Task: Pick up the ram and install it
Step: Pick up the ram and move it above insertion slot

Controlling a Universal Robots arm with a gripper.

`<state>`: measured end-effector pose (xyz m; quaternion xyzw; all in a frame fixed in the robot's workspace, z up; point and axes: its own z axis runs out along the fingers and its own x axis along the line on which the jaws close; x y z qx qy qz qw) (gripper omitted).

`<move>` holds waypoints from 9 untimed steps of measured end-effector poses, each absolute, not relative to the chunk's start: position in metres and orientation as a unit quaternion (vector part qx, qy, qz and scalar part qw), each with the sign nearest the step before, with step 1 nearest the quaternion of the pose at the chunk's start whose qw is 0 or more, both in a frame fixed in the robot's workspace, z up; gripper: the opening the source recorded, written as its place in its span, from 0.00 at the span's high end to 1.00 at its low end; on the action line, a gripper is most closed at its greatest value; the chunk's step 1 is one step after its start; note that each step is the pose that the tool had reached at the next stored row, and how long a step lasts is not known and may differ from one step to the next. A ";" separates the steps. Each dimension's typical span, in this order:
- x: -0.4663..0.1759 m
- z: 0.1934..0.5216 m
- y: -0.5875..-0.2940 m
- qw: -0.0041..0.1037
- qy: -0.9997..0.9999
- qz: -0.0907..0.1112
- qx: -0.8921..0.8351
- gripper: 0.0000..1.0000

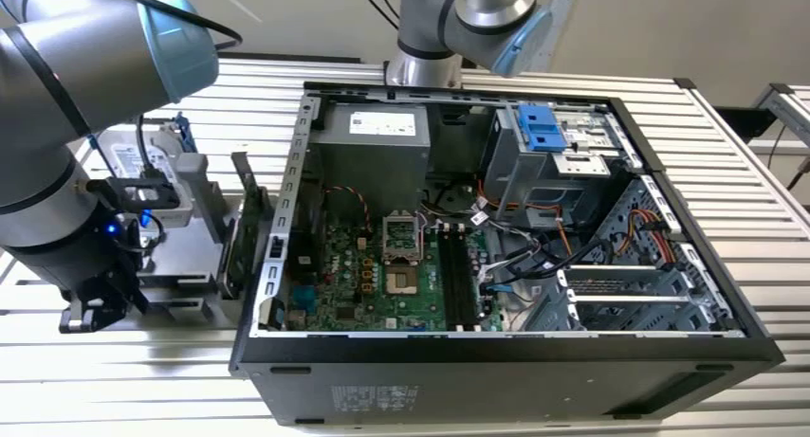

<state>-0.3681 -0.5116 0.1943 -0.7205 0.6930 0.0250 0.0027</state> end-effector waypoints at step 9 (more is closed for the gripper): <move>-0.368 0.201 -0.512 0.003 0.693 0.025 -0.720 1.00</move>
